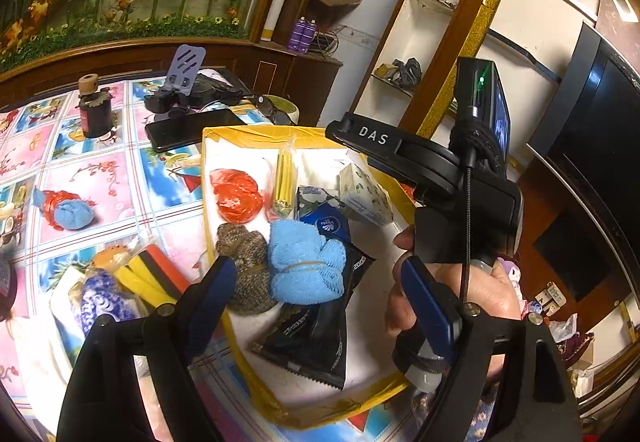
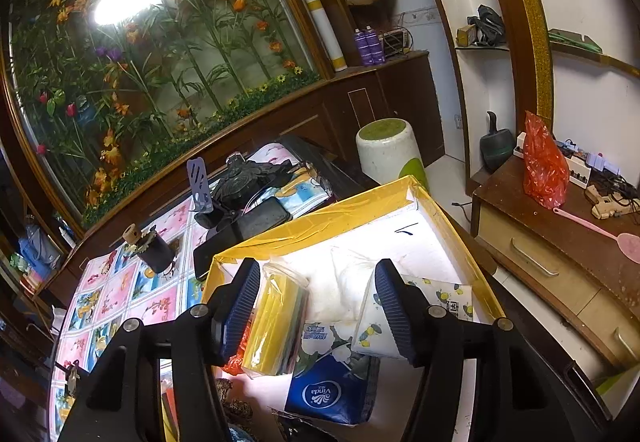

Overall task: Organize soft objects
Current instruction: 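Move the left tool to the white cloth on the table and grasp it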

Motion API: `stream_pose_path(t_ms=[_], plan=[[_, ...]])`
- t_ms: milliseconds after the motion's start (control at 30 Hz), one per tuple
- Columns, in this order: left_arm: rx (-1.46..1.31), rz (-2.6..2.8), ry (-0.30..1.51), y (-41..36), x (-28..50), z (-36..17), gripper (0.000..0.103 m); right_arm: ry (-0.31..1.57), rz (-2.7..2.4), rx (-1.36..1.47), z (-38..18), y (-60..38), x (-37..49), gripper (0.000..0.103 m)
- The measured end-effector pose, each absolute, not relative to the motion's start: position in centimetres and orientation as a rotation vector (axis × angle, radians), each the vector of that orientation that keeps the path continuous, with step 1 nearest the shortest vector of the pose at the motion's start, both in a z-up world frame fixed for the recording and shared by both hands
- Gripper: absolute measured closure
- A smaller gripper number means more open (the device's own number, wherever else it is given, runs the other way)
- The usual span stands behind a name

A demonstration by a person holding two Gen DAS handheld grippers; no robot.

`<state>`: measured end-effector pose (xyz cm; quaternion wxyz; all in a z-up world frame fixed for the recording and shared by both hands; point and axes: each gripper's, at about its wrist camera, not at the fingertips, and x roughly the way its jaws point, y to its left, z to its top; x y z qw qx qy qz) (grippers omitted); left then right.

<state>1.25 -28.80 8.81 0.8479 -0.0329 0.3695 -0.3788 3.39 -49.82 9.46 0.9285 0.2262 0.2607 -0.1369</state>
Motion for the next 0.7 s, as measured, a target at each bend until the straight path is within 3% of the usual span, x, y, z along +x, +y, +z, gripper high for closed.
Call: stream_pose_path(t_ms=[700], plan=[[-0.137,-0.531,0.792,-13.7,1.8,7.3,0.019,0.515,-0.258,0.439,9.6,-49.3,3.1,0.039]])
